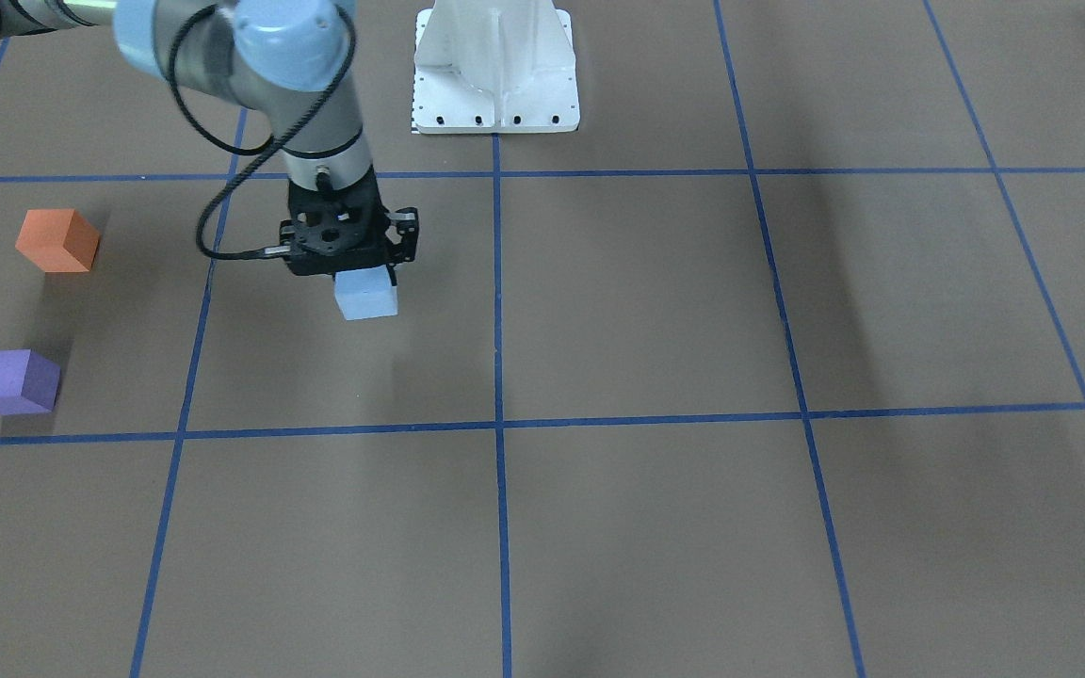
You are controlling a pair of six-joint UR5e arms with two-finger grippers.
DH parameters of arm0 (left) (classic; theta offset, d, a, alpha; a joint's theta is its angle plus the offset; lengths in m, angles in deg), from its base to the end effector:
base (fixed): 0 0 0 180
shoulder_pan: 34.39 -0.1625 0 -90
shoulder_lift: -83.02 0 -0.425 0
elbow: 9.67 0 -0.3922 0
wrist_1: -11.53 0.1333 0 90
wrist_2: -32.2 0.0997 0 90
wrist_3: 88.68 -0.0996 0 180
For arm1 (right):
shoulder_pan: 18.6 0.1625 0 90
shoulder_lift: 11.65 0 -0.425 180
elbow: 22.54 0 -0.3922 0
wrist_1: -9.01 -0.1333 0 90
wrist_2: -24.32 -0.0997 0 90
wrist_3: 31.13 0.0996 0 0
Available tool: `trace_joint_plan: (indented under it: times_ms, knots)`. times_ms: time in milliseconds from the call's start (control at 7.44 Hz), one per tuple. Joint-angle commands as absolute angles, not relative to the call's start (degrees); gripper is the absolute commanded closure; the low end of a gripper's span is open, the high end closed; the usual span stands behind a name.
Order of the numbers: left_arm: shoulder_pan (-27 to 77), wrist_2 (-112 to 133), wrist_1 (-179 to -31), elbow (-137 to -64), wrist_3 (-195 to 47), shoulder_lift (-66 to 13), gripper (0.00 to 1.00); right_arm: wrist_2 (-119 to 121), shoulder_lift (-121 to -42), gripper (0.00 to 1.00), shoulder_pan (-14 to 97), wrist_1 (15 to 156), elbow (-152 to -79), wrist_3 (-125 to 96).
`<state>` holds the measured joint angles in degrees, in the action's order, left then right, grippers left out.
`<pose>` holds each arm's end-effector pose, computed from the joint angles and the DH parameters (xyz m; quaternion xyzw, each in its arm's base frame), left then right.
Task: Place blue block between orange and purple blocks
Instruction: 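Carry the light blue cube between the purple and orange cubes and lower it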
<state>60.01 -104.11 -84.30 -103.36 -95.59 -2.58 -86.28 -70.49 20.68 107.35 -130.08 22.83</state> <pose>-0.0968 -0.4589 0.6507 0.0796 0.3869 0.0377 0.9179 -0.4139 -0.4655 0.2380 0.0745 -0.3712 -0.0355 0.9249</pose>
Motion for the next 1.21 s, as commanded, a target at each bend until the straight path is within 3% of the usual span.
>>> trace_joint_plan:
  times_ms: [0, 134, 538, 1076]
  knots:
    - [60.0, -104.21, -84.71, -103.45, -95.1, -2.5, 0.0, -90.89, -81.47, 0.7, 28.57, 107.27, -134.76, 14.69]
    - [59.92, -104.21, -84.71, -103.45, -95.01, -2.5, 0.0, -91.77, -85.69, 0.69, 29.9, 106.93, -136.26, 14.06]
    - [59.92, -104.21, -84.79, -103.45, -94.92, -2.5, 0.0, -93.87, -102.56, 0.68, 32.62, 86.07, -135.49, 13.52]
    - [59.83, -104.21, -84.88, -103.54, -94.66, -2.5, 0.0, -96.26, -113.75, 0.67, 35.81, 60.76, -122.69, 11.76]
